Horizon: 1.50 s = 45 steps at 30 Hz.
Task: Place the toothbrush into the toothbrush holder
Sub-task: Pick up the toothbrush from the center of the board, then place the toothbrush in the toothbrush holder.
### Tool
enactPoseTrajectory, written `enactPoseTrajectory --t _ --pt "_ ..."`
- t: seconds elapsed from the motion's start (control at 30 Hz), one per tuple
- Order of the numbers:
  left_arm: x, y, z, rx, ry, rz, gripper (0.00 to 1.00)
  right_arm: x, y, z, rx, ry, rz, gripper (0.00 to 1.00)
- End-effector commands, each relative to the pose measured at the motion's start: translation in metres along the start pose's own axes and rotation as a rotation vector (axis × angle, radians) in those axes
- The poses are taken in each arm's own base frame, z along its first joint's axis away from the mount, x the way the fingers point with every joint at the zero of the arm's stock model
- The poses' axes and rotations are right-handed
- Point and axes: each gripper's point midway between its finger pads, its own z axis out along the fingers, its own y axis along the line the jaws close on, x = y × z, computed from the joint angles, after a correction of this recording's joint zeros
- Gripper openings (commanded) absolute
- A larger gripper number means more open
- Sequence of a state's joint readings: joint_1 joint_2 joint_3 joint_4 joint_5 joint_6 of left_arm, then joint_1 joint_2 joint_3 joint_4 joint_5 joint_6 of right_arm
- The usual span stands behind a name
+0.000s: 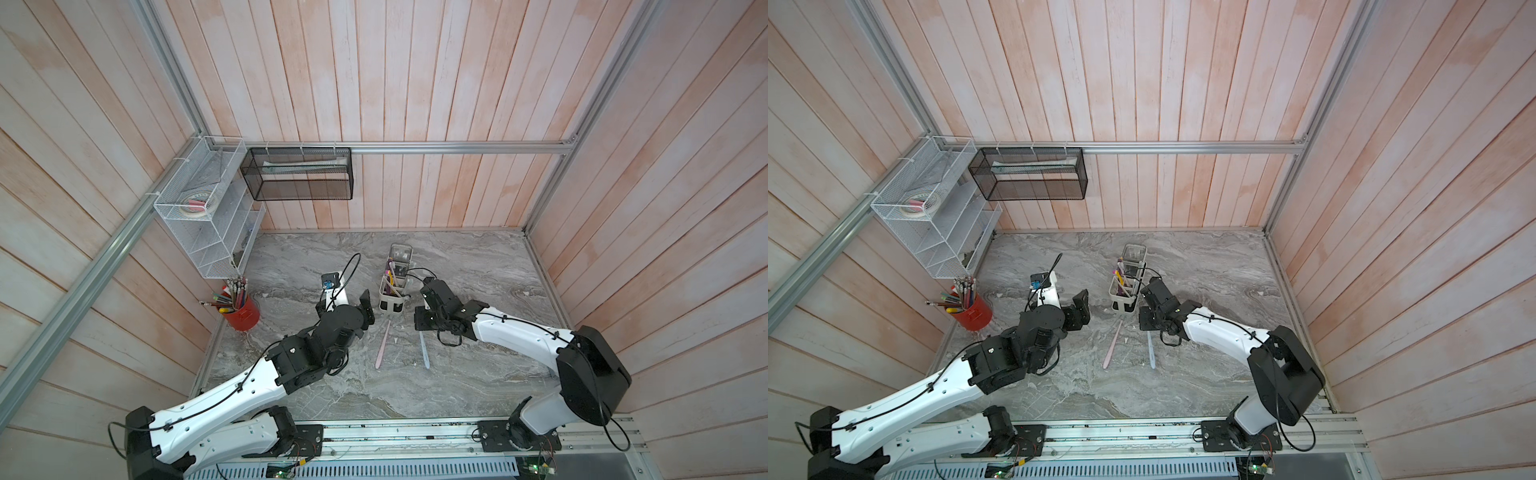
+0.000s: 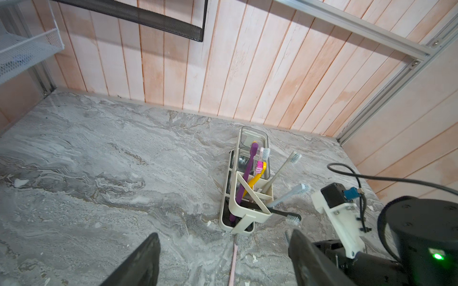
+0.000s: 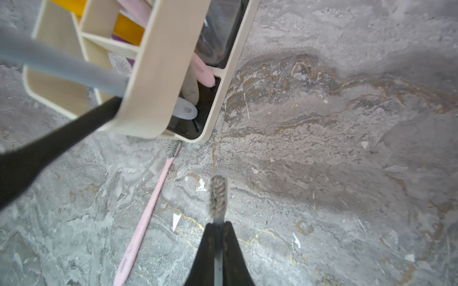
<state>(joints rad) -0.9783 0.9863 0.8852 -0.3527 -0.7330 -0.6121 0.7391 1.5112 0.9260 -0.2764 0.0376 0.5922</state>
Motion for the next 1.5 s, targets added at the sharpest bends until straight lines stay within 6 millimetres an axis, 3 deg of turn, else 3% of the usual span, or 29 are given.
enactPoseTrajectory --t 0.0,0.23,0.57,0.9,1.47 --pt "0.010 -0.014 0.004 0.056 0.047 -0.051 0.83 -0.001 0.015 -0.015 -0.080 -0.023 -0.054 0.03" --pt "0.037 -0.040 0.016 0.127 0.168 -0.147 0.82 -0.005 0.041 -0.058 -0.190 -0.097 -0.132 0.03" --pt "0.048 -0.070 0.033 0.157 0.249 -0.260 0.81 0.005 0.085 -0.101 -0.393 -0.127 -0.199 0.03" --pt "0.062 -0.092 0.042 0.217 0.316 -0.366 0.71 0.010 0.105 -0.114 -0.470 -0.130 -0.223 0.02" --pt "0.083 -0.103 0.039 0.290 0.420 -0.446 0.50 0.007 0.109 -0.120 -0.492 -0.144 -0.216 0.00"
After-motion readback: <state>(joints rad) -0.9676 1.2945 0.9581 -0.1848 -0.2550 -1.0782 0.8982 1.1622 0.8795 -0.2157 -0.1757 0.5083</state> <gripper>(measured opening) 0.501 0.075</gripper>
